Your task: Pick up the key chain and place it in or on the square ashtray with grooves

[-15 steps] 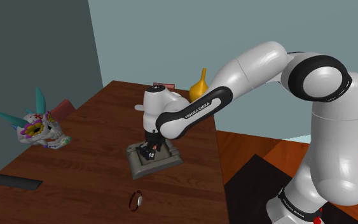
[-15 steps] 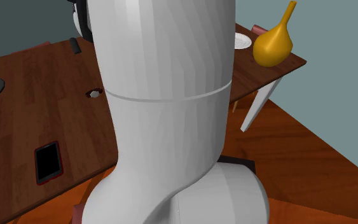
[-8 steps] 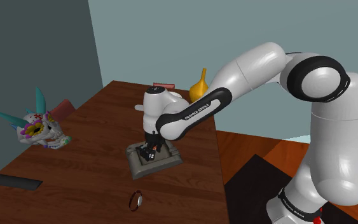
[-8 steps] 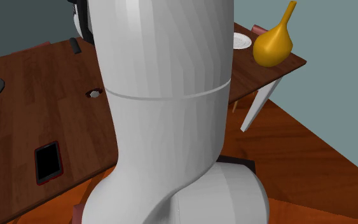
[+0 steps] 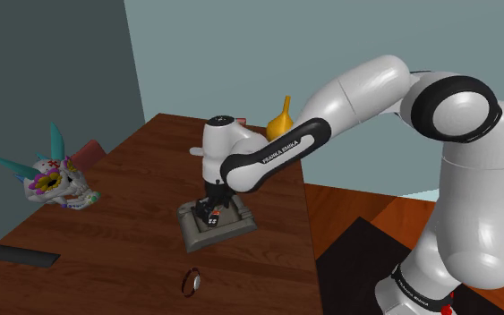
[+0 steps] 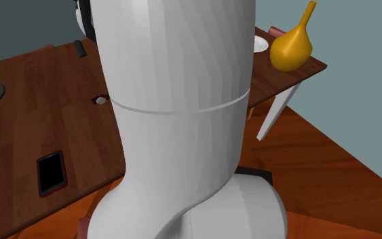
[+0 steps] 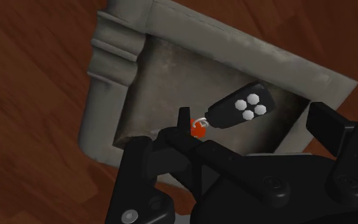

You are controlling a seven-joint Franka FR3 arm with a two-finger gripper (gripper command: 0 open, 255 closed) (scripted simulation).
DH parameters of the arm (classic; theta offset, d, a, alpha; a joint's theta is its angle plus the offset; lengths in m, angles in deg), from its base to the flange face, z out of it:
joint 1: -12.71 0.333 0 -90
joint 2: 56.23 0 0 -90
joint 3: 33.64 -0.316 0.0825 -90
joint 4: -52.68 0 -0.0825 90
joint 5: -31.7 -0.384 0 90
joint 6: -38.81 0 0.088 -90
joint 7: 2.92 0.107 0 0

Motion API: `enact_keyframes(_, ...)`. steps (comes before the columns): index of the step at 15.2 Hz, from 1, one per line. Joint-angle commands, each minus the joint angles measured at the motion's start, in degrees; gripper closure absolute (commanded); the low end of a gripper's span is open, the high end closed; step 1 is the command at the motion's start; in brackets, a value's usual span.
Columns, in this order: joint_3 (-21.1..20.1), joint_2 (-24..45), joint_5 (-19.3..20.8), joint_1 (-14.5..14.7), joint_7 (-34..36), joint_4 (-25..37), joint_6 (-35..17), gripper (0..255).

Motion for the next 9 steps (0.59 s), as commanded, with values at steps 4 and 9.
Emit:
enact_keyframes(4,-0.6,-2.7,-1.1,-0.3,-0.6,1.6,4.2,0)
enact_keyframes(9,-0.6,-2.7,-1.1,-0.3,-0.6,1.6,4.2,0)
